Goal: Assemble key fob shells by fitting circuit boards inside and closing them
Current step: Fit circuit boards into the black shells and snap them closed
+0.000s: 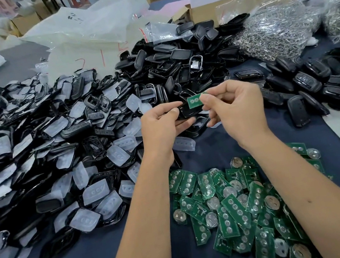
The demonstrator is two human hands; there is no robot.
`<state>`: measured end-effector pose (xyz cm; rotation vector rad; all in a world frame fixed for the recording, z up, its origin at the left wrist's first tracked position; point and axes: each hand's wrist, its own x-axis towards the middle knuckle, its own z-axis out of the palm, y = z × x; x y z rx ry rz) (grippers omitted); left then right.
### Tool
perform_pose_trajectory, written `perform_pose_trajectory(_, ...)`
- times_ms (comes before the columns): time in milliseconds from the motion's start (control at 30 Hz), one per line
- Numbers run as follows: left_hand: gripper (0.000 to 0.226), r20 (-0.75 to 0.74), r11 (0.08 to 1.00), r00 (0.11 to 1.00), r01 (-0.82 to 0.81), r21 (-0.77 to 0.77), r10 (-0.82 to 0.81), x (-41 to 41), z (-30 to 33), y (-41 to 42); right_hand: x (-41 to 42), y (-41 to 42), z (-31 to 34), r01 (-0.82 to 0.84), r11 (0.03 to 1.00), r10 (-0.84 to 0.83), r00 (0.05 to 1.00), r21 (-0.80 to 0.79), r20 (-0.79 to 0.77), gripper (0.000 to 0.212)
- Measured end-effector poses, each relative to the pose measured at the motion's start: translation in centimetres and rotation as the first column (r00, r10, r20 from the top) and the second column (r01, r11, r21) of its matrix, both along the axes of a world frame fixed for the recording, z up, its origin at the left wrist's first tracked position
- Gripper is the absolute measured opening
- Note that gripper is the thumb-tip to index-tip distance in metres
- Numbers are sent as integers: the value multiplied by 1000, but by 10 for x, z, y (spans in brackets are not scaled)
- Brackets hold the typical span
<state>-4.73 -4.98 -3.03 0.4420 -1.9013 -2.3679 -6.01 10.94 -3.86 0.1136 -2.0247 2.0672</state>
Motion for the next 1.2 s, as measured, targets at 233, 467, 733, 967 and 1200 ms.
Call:
perform_pose_trajectory(233, 26, -13, 1000, 999, 29, -1, -29, 2, 3, 1, 4, -5, 2, -22, 995, 21, 1000, 94, 10, 5)
perform_pose_trajectory(467, 26, -26, 999, 999, 35, -5, -35, 3, 2, -1, 3, -4, -1, -24, 995, 20, 999, 101, 37, 4)
perform_pose_trajectory(733, 22, -48, 999, 998, 52, -11, -52, 5, 1, -1, 4, -5, -2, 7, 984, -12, 999, 176, 32, 5)
perform_pose_trajectory(967, 12, -122, 996, 992, 9, -88, -20, 6, -4, -1, 5, -6, -1, -6, 979, -3, 999, 203, 45, 7)
perform_pose_trajectory(1200, 18, -135, 989, 991, 3, -148, -24, 8, -3, 2, 10, -9, 2, 82, 953, -89, 996, 291, 8, 15)
